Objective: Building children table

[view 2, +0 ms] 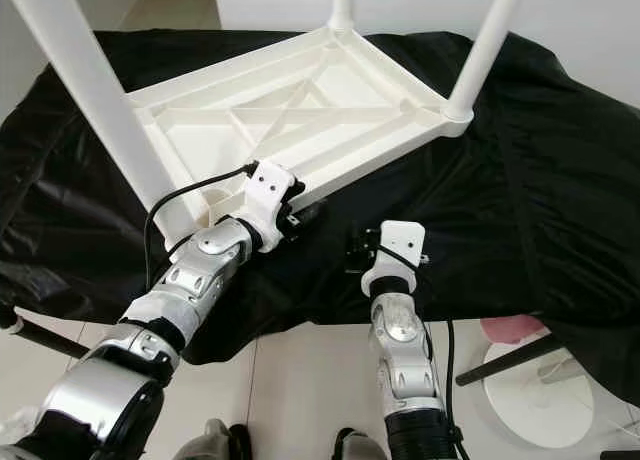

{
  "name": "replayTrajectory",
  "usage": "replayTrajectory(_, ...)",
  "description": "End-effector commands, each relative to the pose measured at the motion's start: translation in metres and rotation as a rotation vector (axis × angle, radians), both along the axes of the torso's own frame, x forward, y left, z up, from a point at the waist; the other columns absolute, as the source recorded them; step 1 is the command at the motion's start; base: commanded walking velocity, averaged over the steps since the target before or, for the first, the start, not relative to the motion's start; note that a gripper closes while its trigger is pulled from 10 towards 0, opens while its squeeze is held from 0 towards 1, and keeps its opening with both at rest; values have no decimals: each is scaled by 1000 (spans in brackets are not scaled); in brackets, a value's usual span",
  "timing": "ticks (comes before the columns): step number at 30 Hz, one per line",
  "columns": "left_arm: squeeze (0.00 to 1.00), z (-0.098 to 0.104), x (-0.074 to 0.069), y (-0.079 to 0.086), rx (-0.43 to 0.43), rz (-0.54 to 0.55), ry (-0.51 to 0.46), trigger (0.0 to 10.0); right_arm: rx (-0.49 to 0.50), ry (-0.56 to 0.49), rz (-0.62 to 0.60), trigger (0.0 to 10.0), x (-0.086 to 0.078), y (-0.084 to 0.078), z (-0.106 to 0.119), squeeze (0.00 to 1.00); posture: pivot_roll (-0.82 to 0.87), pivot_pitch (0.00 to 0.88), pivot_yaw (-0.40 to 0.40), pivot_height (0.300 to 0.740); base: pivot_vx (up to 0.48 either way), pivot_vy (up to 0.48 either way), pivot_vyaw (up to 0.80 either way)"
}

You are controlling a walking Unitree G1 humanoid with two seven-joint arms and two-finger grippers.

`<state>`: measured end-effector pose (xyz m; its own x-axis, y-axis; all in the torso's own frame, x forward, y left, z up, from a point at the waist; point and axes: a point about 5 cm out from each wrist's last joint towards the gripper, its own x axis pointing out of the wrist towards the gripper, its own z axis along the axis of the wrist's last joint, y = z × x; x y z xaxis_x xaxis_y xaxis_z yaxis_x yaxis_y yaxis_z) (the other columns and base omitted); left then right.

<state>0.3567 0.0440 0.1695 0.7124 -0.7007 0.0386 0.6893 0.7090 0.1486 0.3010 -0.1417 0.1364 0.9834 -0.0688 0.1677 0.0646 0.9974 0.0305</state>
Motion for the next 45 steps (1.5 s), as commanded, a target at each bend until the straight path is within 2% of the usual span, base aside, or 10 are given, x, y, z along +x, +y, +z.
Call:
replayTrajectory(1, 0, 3, -17, 9, 7, -277, -9, 10000, -1, 4, -4, 10000, 5, -2, -2, 0, 33, 121, 11, 740, 0, 0, 0)
replayTrajectory(3, 0, 12, -23, 29, -39, -228, -43, 10000, -20, 4, -18, 10000, 12, -6, 0, 0, 44, 116, 0, 740, 0, 0, 0)
replayTrajectory(9, 0, 20, -36, 57, -79, -138, -86, 10000, -40, 23, -28, 10000, 21, -9, 0, 0, 63, 109, -23, 740, 0, 0, 0)
replayTrajectory(18, 0, 44, -51, 109, -82, 23, -153, 10000, -59, 32, -3, 10000, 33, -5, 3, 0, 84, 112, -57, 740, 0, 0, 0)
replayTrajectory(21, 0, 46, -54, 115, -70, 34, -151, 10000, -59, 31, 2, 10000, 35, -4, 3, 0, 84, 112, -57, 740, 0, 0, 0)
replayTrajectory(27, 0, 46, -94, 148, 32, -5, -95, 10000, -58, 52, 75, 10000, 43, 3, 2, 0, 105, 125, -95, 740, 0, 0, 0)
replayTrajectory(36, 0, 51, -128, 188, -14, -26, -20, 10000, -92, 35, 134, 10000, 48, 6, 9, 0, 100, 137, -135, 740, 0, 0, 0)
replayTrajectory(38, 0, 55, -130, 205, -19, 41, -27, 10000, -110, 25, 160, 10000, 49, 8, 11, 0, 98, 141, -144, 740, 0, 0, 0)
replayTrajectory(41, 0, 56, -130, 210, -19, 66, -29, 10000, -117, 22, 167, 10000, 50, 9, 11, 0, 98, 141, -144, 740, 0, 0, 0)
replayTrajectory(45, 0, 53, -113, 233, 27, 223, -29, 10000, -135, 4, 208, 10000, 50, -2, 10, 0, 122, 110, -125, 740, 0, 0, 0)
